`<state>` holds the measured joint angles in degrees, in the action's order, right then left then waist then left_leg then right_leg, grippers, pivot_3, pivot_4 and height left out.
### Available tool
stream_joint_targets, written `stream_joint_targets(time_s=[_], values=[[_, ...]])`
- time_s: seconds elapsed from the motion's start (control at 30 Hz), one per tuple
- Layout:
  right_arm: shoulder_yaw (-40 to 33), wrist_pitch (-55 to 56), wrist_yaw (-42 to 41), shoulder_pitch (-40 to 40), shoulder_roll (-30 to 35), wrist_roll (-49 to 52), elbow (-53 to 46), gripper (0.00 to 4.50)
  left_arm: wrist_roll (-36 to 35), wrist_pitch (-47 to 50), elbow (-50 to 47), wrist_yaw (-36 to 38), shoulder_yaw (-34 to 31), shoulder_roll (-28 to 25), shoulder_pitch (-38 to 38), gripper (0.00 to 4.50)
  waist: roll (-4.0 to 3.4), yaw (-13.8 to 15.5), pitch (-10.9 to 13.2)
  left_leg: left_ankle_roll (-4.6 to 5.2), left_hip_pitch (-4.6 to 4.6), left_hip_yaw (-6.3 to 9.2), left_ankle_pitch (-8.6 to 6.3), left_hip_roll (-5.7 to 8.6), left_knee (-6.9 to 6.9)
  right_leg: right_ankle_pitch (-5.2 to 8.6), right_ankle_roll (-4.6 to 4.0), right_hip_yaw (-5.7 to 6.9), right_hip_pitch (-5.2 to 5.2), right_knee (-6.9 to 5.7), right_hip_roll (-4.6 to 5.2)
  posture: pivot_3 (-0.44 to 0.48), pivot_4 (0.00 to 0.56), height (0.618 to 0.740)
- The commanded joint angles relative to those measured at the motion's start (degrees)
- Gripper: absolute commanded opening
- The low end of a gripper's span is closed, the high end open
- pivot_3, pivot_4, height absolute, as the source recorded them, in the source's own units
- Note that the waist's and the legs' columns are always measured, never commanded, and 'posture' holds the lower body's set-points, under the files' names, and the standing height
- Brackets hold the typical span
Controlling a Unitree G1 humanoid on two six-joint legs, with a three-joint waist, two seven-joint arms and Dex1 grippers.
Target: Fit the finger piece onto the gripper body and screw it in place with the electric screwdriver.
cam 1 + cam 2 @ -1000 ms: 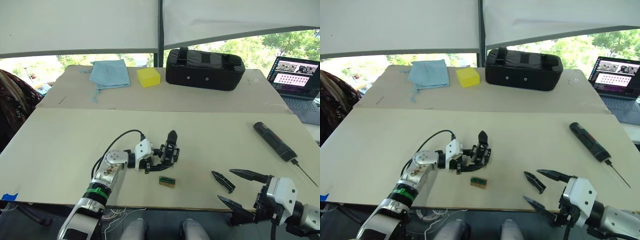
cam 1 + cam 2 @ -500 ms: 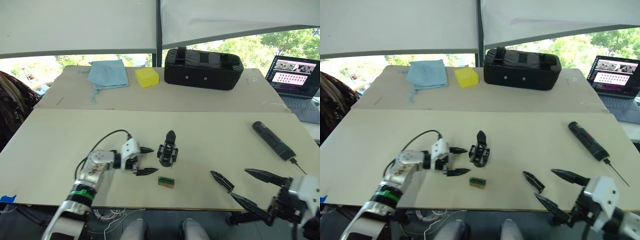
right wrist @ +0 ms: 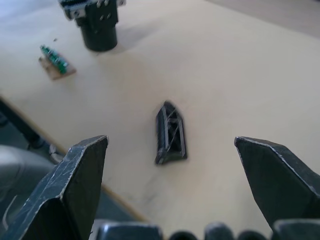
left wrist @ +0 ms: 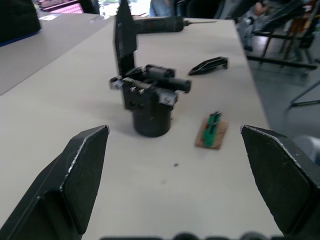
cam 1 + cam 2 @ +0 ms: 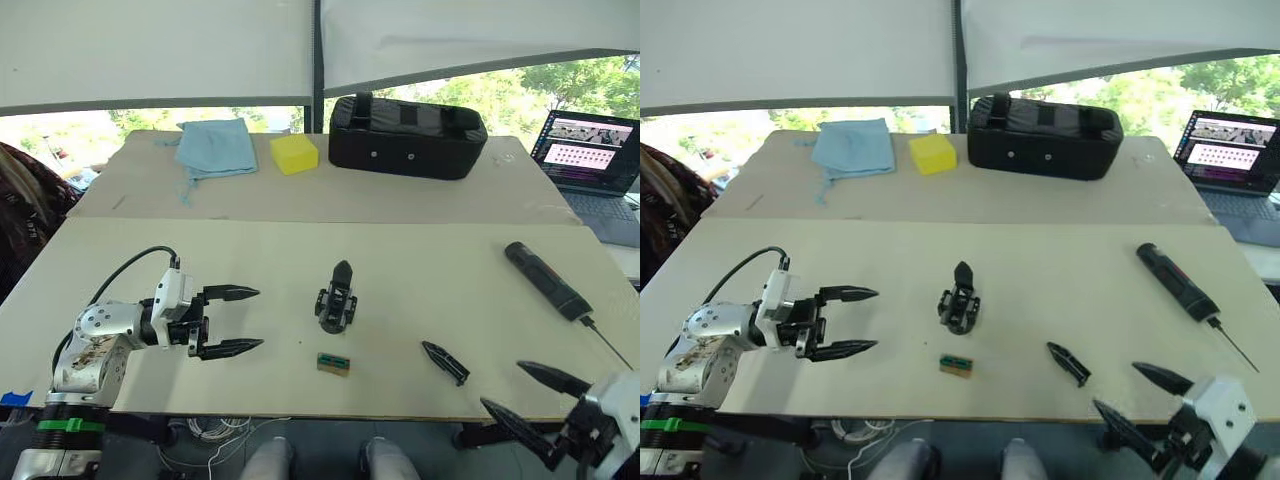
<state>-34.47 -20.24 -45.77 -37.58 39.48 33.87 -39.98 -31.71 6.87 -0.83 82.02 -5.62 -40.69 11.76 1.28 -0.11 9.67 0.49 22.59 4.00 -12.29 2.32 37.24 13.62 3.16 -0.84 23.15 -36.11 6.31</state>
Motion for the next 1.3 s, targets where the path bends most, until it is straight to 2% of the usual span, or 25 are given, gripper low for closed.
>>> stream_joint_targets(time_s=[0.03, 0.1, 0.2, 0.33, 0.43, 0.53, 0.73, 0.9, 1.0, 1.23, 1.27, 1.3], values=[[0.03, -21.9, 9.41, 8.23, 11.8, 6.58, -5.05, 4.5, -1.77, 1.62, -4.72, 0.45, 0.5, -0.56, 0.61, 4.46, 0.02, 0.02, 0.01, 0.01, -0.01, -0.06, 0.0, -0.03, 0.0, -0.03, -0.07, 0.0, 0.0, 0.02, -0.04, 0.0, 0.15, 0.74], [2.49, -33.97, 11.39, 14.52, 20.25, 10.82, -4.25, 4.5, -2.12, 2.73, -6.75, 0.41, 1.6, -0.25, 0.92, 4.46, 0.03, 0.53, 0.02, 0.01, -0.01, -0.08, 0.01, -0.13, 0.0, -0.04, -0.11, 0.09, -0.01, 0.04, -0.22, 0.0, 0.15, 0.74], [8.04, -44.76, 11.2, 22.91, 29.0, 15.34, -2.46, 4.5, -2.85, 4.19, -9.35, -0.73, 2.68, 0.79, 1.09, 4.46, 0.0, 0.96, 0.06, 0.01, 0.12, -0.06, 0.01, -0.16, -0.01, -0.23, 0.03, 0.16, 0.04, 0.06, -0.34, 0.0, 0.15, 0.74], [19.1, -55.1, 13.41, 36.92, 33.22, 17.98, -0.06, 4.5, -4.88, 10.83, -12.81, -2.21, 4.9, 0.15, 0.81, 4.46, 0.07, 0.9, 0.09, 0.02, 0.35, -0.02, 0.0, -0.17, 0.01, -0.47, -0.24, 0.24, 0.09, 0.27, -0.46, 0.0, 0.15, 0.74], [28.02, -60.17, 15.0, 46.56, 31.33, 16.9, 1.64, 4.5, -4.12, 10.33, -14.06, -3.66, 5.28, 1.11, 0.13, 4.46, 0.11, 0.6, 0.13, 0.06, 0.37, -0.06, -0.02, -0.13, 0.04, -0.52, -0.15, 0.18, 0.11, 0.34, -0.42, 0.0, 0.15, 0.74], [35.29, -63.02, 16.32, 51.74, 30.01, 13.93, 3.47, 4.5, -3.87, 10.2, -14.62, -4.26, 5.27, 1.23, -0.47, 4.46, 0.12, 0.57, 0.13, 0.06, 0.38, -0.09, -0.02, -0.14, 0.06, -0.55, -0.11, 0.15, 0.13, 0.35, -0.43, 0.0, 0.15, 0.74], [42.99, -64.15, 18.23, 56.91, 25.41, 9.03, 6.54, 4.5, -3.58, 9.5, -15.06, -5.04, 5.0, 1.22, -1.29, 4.46, 0.11, 0.6, 0.14, 0.06, 0.38, -0.09, -0.02, -0.14, 0.08, -0.57, -0.13, 0.14, 0.18, 0.33, -0.46, 0.0, 0.15, 0.74], [45.8, -64.56, 17.63, 57.68, 24.19, 6.93, 7.2, 4.5, -3.48, 9.04, -15.95, -5.33, 4.82, 1.11, -2.32, 4.46, 0.16, 0.61, 0.11, 0.06, 0.37, -0.09, -0.02, -0.14, 0.1, -0.6, -0.15, 0.13, 0.19, 0.33, -0.48, 0.0, 0.15, 0.74], [47.69, -64.62, 16.64, 57.13, 26.01, 5.41, 7.03, 3.7, -3.43, 8.81, -16.25, -5.4, 4.57, 0.9, -2.83, 4.5, 0.18, 0.61, 0.1, 0.06, 0.34, -0.09, -0.02, -0.17, 0.12, -0.6, -0.14, 0.13, 0.15, 0.33, -0.51, 0.0, 0.15, 0.74], [46.47, -64.58, 13.84, 55.47, 27.5, 4.9, 5.16, 1.28, -3.63, 8.56, -16.49, -5.83, 4.22, 0.91, -3.15, 4.5, 0.18, 0.84, 0.1, 0.06, 0.35, -0.05, -0.02, -0.16, 0.13, -0.61, -0.15, 0.16, 0.14, 0.34, -0.53, 0.0, 0.15, 0.74], [46.06, -64.17, 13.55, 55.02, 27.73, 4.72, 4.94, 1.09, -3.75, 8.61, -16.56, -6.07, 4.12, 1.04, -3.19, 4.5, 0.18, 0.85, 0.1, 0.06, 0.36, -0.05, -0.02, -0.16, 0.14, -0.6, -0.15, 0.16, 0.14, 0.33, -0.52, 0.0, 0.15, 0.74], [44.15, -63.42, 13.39, 54.1, 27.43, 4.72, 4.89, 1.1, -4.32, 9.23, -16.82, -6.75, 3.87, 1.28, -3.09, 4.5, 0.18, 0.89, 0.1, 0.06, 0.35, -0.05, -0.02, -0.16, 0.14, -0.6, -0.15, 0.16, 0.14, 0.33, -0.52, 0.0, 0.15, 0.74]])
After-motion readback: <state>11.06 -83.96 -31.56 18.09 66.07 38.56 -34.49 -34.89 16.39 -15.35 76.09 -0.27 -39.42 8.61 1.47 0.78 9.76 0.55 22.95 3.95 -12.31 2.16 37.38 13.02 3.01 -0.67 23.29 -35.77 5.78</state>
